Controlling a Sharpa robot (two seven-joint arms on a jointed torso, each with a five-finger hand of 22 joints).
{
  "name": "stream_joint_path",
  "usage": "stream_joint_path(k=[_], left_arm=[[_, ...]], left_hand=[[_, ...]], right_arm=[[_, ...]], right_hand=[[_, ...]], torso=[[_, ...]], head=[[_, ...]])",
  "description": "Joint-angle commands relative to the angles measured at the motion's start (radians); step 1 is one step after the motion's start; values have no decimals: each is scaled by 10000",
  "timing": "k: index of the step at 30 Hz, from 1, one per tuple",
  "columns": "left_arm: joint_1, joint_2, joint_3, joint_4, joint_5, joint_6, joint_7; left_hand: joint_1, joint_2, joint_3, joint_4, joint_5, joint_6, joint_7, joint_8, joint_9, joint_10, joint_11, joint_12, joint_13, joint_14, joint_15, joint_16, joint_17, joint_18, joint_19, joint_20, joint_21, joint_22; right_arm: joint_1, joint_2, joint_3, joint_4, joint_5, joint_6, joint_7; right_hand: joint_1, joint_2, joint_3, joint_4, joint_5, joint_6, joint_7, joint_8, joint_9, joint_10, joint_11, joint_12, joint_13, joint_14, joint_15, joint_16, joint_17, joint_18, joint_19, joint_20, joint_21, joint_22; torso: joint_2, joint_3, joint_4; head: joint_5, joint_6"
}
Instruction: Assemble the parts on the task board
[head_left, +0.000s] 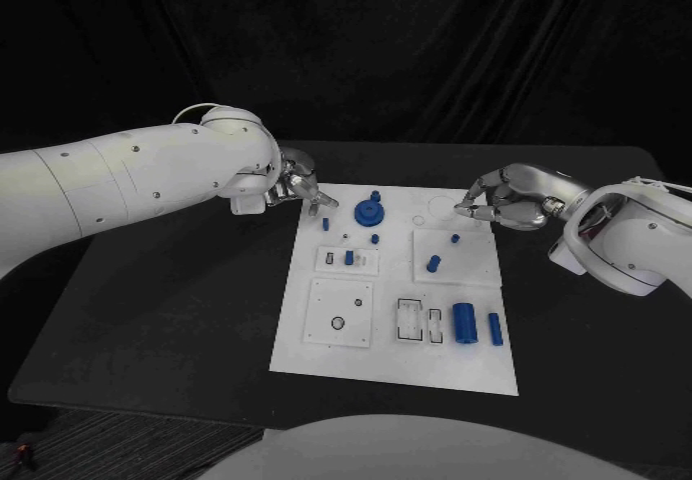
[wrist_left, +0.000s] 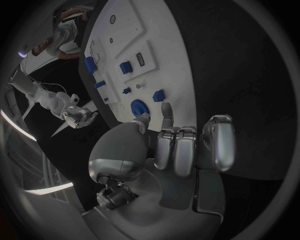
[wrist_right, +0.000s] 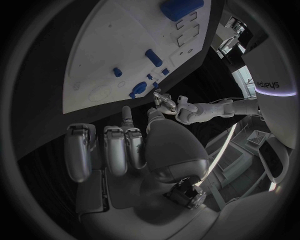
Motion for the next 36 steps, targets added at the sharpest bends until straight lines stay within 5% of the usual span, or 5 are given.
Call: stream_joint_path(k=[1,28,36], left_arm=[[-61,37,7,-20,-63,298,141],[-264,170,7,-110,-63,645,136],[-269,177,7,-79,-63,689,141]], left_hand=[[34,41,-30,20,31,-23,13,-46,-13,1060,10,-6,2610,1055,-10,26,2635,-33,-44,32,-45,1424],[80,79,-125,88,84,224,3,-291,-238,1060,22,-6,2610,1055,17,26,2635,8,-194,70,-211,1381],[281,107,-87,-26,455,314,13,-545,-411,1060,35,-6,2610,1055,34,26,2635,19,-244,89,-273,1393]], right_arm=[[-21,6,8,-8,-14,-142,-7],[-22,36,7,-40,-14,-127,12],[-23,41,7,-47,-14,-125,13]], right_hand=[[99,3,-49,-26,57,90,-9,-33,-9,1041,-18,25,2633,1056,10,26,2635,-31,779,11,20,2463],[120,3,-51,-28,68,103,-11,-39,-19,1041,-17,25,2633,1056,8,26,2635,-15,746,9,-32,2442],[129,4,-51,-29,72,109,-12,-41,-23,1041,-17,25,2633,1056,8,26,2635,-7,729,8,-59,2432]], torso=[[-9,-4,-1],[2,2,8],[0,1,3]], head=[[2,0],[-16,0],[-24,0]])
